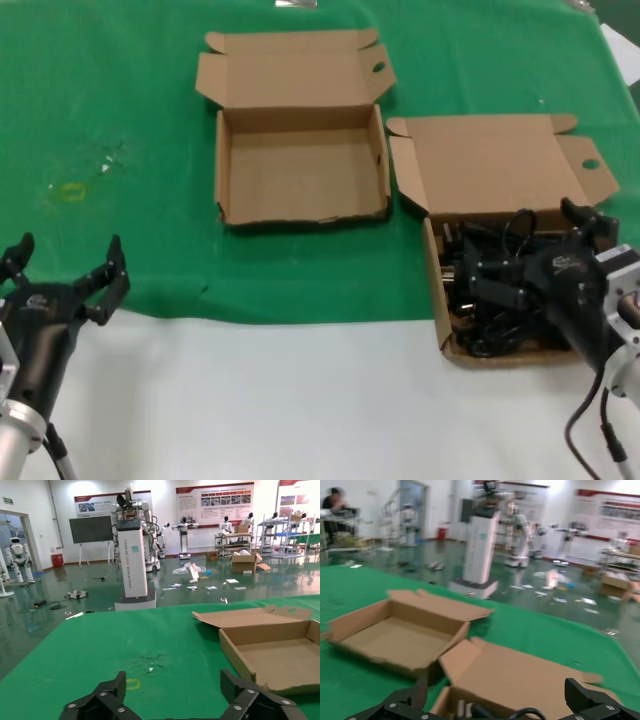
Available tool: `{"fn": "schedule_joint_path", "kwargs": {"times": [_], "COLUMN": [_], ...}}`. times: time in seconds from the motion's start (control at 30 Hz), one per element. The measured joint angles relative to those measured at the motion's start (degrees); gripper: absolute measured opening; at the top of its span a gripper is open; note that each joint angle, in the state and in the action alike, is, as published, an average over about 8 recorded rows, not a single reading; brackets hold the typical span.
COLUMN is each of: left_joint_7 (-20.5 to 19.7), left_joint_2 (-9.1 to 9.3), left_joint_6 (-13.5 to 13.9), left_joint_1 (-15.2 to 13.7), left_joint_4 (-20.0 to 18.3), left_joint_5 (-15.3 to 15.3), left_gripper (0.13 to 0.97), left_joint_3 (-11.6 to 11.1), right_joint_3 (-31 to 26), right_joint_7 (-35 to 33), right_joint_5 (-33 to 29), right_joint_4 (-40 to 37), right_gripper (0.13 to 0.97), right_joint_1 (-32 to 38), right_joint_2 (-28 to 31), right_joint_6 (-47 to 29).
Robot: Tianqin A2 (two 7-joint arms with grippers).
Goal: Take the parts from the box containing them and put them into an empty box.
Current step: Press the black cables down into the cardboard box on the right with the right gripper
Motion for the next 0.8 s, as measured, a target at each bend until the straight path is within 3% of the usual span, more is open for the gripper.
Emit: {"fn": "schedule_joint_path", "kwargs": {"times": [0.33,0.6,0.8], "left_joint_7": [0.0,0.0,0.0], "left_joint_2": [0.00,0.00,0.00], "left_joint_6": [0.0,0.0,0.0], "left_joint_1": [0.0,0.0,0.0], "left_joint_4": [0.0,0.0,0.0], "left_joint_5": [0.0,0.0,0.0], "left_gripper": [0.536,0.334,0.301], "left_joint_3": [0.0,0.0,0.0], "right_joint_3": [-10.8,-11.6,-12.2], "right_joint_7": [5.9,6.1,2.7], "right_joint_5": [0.3,-2.9,-5.3], "right_joint_4": [0.5,-2.2,-5.5], "right_gripper": [0.966,0.966,0.966], "right_joint_1": [7.2,14.7,22.2], "right_joint_2": [16.1,23.0,25.6], "right_joint_6": [-6.8,-23.1,-37.2]}}
